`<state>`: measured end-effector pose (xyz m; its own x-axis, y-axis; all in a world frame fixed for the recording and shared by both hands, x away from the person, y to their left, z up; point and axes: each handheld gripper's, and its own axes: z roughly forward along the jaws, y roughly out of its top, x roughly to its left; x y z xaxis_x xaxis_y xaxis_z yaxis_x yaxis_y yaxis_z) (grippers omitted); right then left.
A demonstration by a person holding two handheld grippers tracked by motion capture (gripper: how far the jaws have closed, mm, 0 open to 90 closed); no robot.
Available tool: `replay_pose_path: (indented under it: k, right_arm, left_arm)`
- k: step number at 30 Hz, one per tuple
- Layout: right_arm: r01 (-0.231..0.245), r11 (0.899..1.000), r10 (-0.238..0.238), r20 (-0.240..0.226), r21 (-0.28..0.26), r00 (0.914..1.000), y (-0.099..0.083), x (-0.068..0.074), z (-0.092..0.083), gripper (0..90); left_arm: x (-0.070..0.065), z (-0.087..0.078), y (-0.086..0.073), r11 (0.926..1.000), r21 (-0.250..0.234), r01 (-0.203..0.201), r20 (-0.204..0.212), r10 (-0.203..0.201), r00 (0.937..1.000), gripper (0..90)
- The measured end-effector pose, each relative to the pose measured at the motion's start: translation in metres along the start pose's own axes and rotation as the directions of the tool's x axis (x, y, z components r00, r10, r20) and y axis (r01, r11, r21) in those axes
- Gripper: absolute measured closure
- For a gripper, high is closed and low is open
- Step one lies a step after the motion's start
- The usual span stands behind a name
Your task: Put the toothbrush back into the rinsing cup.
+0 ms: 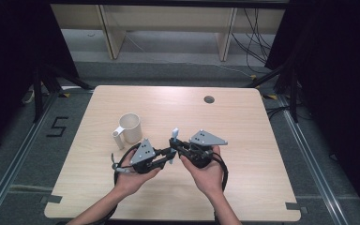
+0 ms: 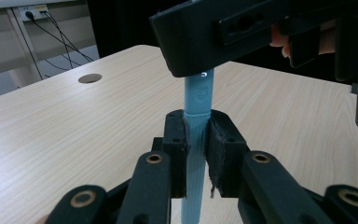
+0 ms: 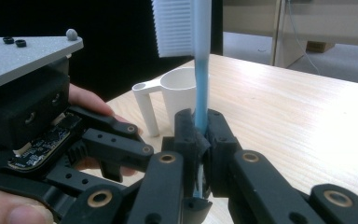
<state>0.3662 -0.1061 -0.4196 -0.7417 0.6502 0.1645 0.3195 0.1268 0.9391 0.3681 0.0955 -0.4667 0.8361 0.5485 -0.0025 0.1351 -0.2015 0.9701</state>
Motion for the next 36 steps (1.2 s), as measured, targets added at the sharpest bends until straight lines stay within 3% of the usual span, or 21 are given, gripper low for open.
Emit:
replay_pose_path:
  k: [7, 9, 10, 12, 13, 15, 16, 20, 23, 24, 29, 30, 32, 33, 35, 36]
  right_arm:
    - [0.009, 1.000, -0.009, -0.006, 0.007, 0.9999, 0.001, 0.001, 0.002, 82.8]
    - [0.005, 1.000, -0.005, -0.006, 0.003, 1.0000, 0.002, 0.001, 0.002, 75.9]
    - [-0.004, 1.000, 0.004, -0.007, -0.008, 1.0000, 0.002, 0.000, 0.002, 67.7]
    - [-0.002, 1.000, 0.002, 0.001, -0.009, 1.0000, 0.002, -0.001, 0.002, 64.5]
    - [-0.023, 0.999, 0.023, 0.004, -0.028, 0.9997, 0.001, -0.001, -0.002, 58.2]
    - [-0.011, 0.999, 0.012, 0.014, -0.053, 0.9998, 0.001, -0.003, -0.006, 54.7]
    - [-0.040, 0.998, 0.040, 0.006, -0.055, 0.9992, 0.000, -0.003, -0.009, 53.4]
    - [-0.041, 0.998, 0.042, 0.013, -0.054, 0.9990, -0.003, -0.008, -0.019, 50.8]
    - [-0.046, 0.997, 0.048, 0.033, -0.063, 0.9983, -0.008, -0.014, -0.031, 49.6]
    - [-0.045, 0.997, 0.049, 0.061, -0.066, 0.9970, -0.013, -0.021, -0.039, 48.0]
    - [-0.051, 0.997, 0.057, 0.105, -0.056, 0.9928, -0.025, -0.033, -0.051, 45.3]
    - [-0.049, 0.997, 0.056, 0.134, -0.051, 0.9894, -0.033, -0.038, -0.056, 45.4]
    - [-0.063, 0.996, 0.070, 0.126, -0.059, 0.9895, -0.037, -0.040, -0.058, 45.6]
    - [-0.056, 0.997, 0.064, 0.155, -0.053, 0.9859, -0.043, -0.044, -0.061, 46.0]
    - [-0.068, 0.996, 0.076, 0.156, -0.052, 0.9849, -0.046, -0.045, -0.063, 46.1]
    - [-0.054, 0.998, 0.060, 0.190, -0.041, 0.9800, -0.050, -0.048, -0.066, 46.2]
  left_arm:
    - [0.000, -0.002, 0.000, 0.9999, 0.013, 0.004, -0.009, -0.004, 0.9999, 78.5]
    - [0.000, -0.002, 0.000, 0.9999, 0.006, 0.015, -0.011, -0.015, 0.9998, 78.5]
    - [0.002, -0.002, 0.000, 0.9998, 0.006, 0.018, -0.015, -0.018, 0.9997, 78.5]
    - [0.002, -0.002, 0.000, 0.9998, 0.003, 0.020, -0.018, -0.020, 0.9996, 78.5]
    - [0.003, -0.003, 0.000, 0.9997, 0.002, 0.023, -0.023, -0.023, 0.9995, 78.5]
    - [0.006, -0.002, -0.002, 0.9995, -0.011, 0.030, -0.026, -0.030, 0.9992, 78.6]
    - [0.008, -0.003, -0.002, 0.9995, -0.004, 0.032, -0.040, -0.032, 0.9987, 78.5]
    - [0.010, -0.005, 0.000, 0.9994, -0.020, 0.030, -0.048, -0.031, 0.9984, 78.6]
    - [0.013, -0.007, 0.002, 0.9994, -0.020, 0.029, -0.060, -0.030, 0.9977, 78.6]
    - [0.015, -0.008, 0.002, 0.9992, -0.025, 0.031, -0.065, -0.033, 0.9973, 78.6]
    - [0.019, -0.012, 0.003, 0.9984, -0.041, 0.040, -0.080, -0.043, 0.9959, 78.6]
    - [0.020, -0.012, 0.003, 0.9978, -0.051, 0.041, -0.078, -0.045, 0.9959, 78.6]
    - [0.022, -0.016, 0.004, 0.9985, -0.042, 0.035, -0.089, -0.039, 0.9953, 78.6]
    - [0.023, -0.019, 0.004, 0.9984, -0.046, 0.033, -0.096, -0.037, 0.9947, 78.5]
    - [0.025, -0.021, 0.003, 0.9984, -0.046, 0.032, -0.103, -0.037, 0.9940, 78.6]
    - [0.027, -0.022, 0.003, 0.9983, -0.049, 0.031, -0.109, -0.036, 0.9934, 78.6]
